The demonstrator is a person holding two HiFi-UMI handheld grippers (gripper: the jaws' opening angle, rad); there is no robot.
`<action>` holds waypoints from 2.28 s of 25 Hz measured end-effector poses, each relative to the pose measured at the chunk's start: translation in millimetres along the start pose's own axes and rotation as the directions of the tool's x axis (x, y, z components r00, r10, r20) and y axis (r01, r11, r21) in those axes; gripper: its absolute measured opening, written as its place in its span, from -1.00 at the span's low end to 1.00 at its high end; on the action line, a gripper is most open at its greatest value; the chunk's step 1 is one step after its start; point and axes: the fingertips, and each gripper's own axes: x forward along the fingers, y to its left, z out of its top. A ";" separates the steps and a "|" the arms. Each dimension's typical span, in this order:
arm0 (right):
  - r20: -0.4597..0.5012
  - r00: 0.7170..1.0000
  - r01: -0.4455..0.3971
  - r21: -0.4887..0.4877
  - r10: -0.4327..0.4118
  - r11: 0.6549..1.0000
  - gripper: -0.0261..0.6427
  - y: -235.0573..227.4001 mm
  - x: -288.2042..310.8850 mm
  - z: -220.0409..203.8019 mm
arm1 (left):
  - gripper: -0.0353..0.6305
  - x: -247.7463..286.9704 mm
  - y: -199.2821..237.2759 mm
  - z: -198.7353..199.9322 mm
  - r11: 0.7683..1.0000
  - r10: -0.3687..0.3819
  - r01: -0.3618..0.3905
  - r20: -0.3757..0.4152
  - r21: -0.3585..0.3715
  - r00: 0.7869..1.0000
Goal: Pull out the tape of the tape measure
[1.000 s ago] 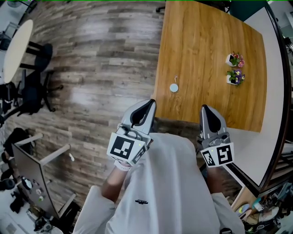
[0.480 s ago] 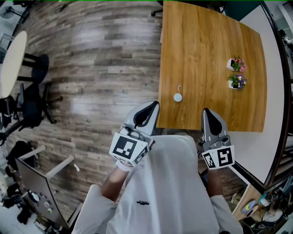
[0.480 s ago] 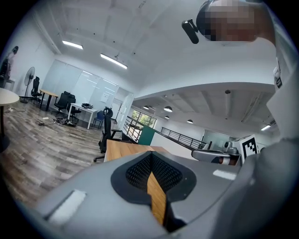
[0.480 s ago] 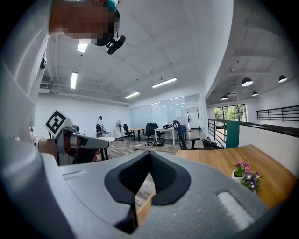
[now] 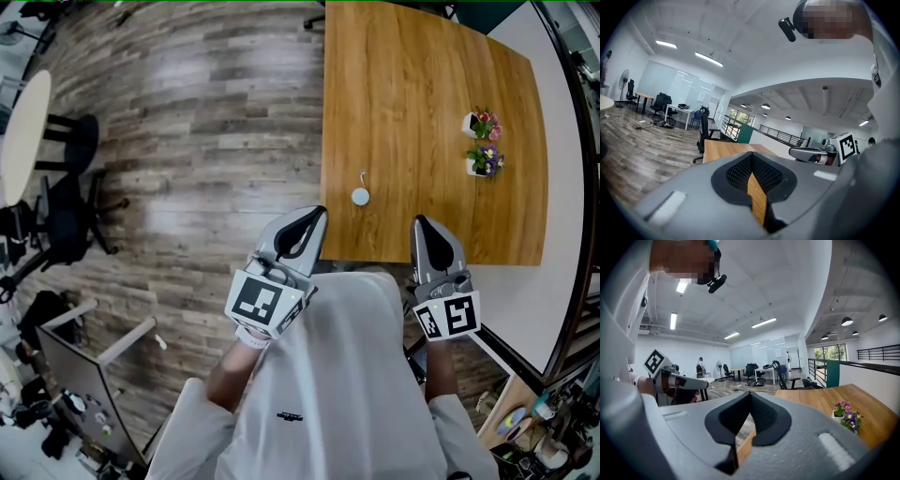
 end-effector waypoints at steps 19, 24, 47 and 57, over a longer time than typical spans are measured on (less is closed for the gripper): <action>-0.065 0.998 -0.004 0.033 0.006 0.999 -0.18 -8.3 11.9 -25.8 | 0.11 13.9 2.9 -23.2 0.997 -0.014 0.016 -0.029 0.074 0.999; -0.085 0.996 -0.022 0.030 0.024 0.999 -0.18 -8.6 16.5 -32.7 | 0.13 26.8 3.6 -42.9 0.990 -0.030 0.042 -0.089 0.135 0.996; -0.175 0.985 0.022 0.083 -0.007 0.996 -0.17 -43.5 13.9 -99.3 | 0.22 104.4 1.5 -170.1 0.982 -0.061 0.118 -0.341 0.149 0.938; -0.187 0.982 0.003 0.092 0.014 0.996 -0.15 -42.0 18.1 -116.9 | 0.20 124.5 2.5 -221.0 0.980 -0.022 0.099 -0.405 0.170 0.914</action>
